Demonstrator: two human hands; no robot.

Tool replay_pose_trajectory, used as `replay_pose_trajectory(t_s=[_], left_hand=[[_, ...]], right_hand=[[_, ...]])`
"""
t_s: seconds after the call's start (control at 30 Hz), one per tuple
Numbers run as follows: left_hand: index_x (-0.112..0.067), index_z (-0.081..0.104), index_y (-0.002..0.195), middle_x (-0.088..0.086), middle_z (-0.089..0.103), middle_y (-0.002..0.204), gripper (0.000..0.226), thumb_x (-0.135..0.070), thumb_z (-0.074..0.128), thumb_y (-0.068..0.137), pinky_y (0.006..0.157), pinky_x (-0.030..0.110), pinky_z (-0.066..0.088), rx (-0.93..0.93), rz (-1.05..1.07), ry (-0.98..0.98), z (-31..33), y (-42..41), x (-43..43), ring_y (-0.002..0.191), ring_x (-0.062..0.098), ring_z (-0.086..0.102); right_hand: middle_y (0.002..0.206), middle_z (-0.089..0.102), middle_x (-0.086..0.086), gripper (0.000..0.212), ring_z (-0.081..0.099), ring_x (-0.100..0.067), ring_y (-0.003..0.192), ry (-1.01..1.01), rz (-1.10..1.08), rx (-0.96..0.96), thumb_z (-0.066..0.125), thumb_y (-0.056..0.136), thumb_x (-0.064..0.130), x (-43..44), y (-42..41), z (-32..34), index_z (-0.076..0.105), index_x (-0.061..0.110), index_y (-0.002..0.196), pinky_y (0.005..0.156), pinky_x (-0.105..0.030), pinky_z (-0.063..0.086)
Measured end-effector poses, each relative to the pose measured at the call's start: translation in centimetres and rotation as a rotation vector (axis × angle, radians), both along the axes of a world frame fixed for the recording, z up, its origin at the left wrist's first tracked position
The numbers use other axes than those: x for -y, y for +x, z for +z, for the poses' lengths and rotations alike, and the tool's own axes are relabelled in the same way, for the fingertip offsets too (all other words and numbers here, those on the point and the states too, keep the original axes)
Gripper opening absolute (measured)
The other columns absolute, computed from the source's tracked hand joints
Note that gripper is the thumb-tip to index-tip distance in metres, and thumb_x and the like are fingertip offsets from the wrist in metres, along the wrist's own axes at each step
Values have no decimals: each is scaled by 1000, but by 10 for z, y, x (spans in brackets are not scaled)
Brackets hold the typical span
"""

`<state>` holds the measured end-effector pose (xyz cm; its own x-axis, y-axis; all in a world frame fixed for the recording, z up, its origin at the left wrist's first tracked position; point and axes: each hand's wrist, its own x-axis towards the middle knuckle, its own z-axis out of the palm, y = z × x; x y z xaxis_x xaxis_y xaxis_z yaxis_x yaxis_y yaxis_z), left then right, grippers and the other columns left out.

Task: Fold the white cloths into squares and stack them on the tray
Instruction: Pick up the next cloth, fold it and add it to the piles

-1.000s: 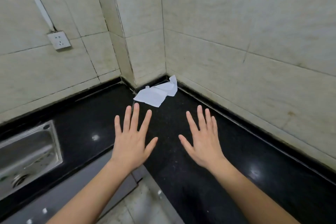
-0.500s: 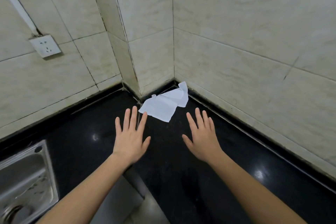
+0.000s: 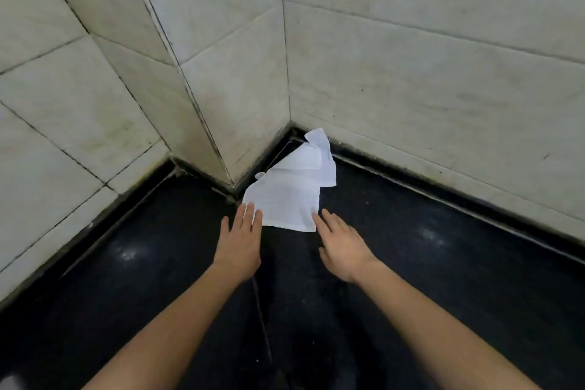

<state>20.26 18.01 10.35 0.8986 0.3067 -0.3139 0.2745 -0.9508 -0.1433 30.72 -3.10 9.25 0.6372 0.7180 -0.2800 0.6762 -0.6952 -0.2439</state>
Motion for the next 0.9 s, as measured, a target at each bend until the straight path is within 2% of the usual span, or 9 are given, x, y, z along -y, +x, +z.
replay_pose_trajectory(t_s=[0.17,0.27,0.37,0.43,0.5,0.63,0.7,0.77,0.9], left_hand=[[-8,-6,156,14,-18,163,84,-23,51,97,120,56,9,-134,-78,-128,-51,30,-58,150,30,-18],[-10,0,157,12,-12,164,79,-13,51,96,120,55,12,-189,-72,-214,-83,19,-71,151,28,-13],[-7,19,155,13,16,162,78,-2,58,88,117,51,24,-50,-47,-230,-107,-10,-72,150,29,14],[-3,41,145,18,47,145,79,4,71,72,106,51,40,80,-70,-221,-118,-29,-68,135,34,44],[1,49,138,20,61,125,81,4,76,61,96,52,48,122,-75,-198,-124,-42,-61,118,37,57],[-2,60,129,18,62,101,71,0,76,60,86,51,51,157,-95,-111,-121,-48,-51,98,36,60],[-7,72,101,13,59,87,45,-1,79,57,73,47,52,208,-153,-85,-119,-52,-44,82,32,58],[-9,70,76,9,55,79,24,-2,82,56,64,42,48,255,-208,-101,-118,-61,-30,73,28,54],[-10,65,75,5,54,84,14,-9,76,67,62,35,44,322,-184,-256,-114,-90,7,76,24,52]], right_hand=[[165,-17,-13,88,-10,-31,153,-193,13,-70,48,96,12,-65,6,-52,-17,12,156,124,-44,11],[166,-6,-14,86,-3,-31,153,-278,1,-101,50,95,11,-75,-5,-76,-9,10,158,124,-44,13],[159,24,-16,80,25,-32,146,-256,-2,-14,53,94,10,-74,-24,-85,4,7,158,118,-41,26],[146,41,-17,81,43,-33,132,-260,57,59,60,90,8,-66,-38,-87,12,4,156,110,-41,37],[131,52,-16,73,53,-32,118,-280,122,97,63,87,5,-55,-48,-89,27,2,150,101,-40,42],[110,62,-11,38,61,-28,96,-314,195,126,61,84,5,-28,-59,-86,55,8,121,87,-36,46],[111,61,-10,33,60,-28,98,-299,152,68,55,88,8,-13,-63,-86,58,10,121,89,-36,43],[112,60,-9,31,57,-28,102,-264,83,-5,49,90,11,3,-69,-83,61,11,118,90,-35,41],[108,57,-4,27,56,-23,100,-110,-34,-78,49,91,27,41,-77,-69,65,14,108,82,-31,44]])
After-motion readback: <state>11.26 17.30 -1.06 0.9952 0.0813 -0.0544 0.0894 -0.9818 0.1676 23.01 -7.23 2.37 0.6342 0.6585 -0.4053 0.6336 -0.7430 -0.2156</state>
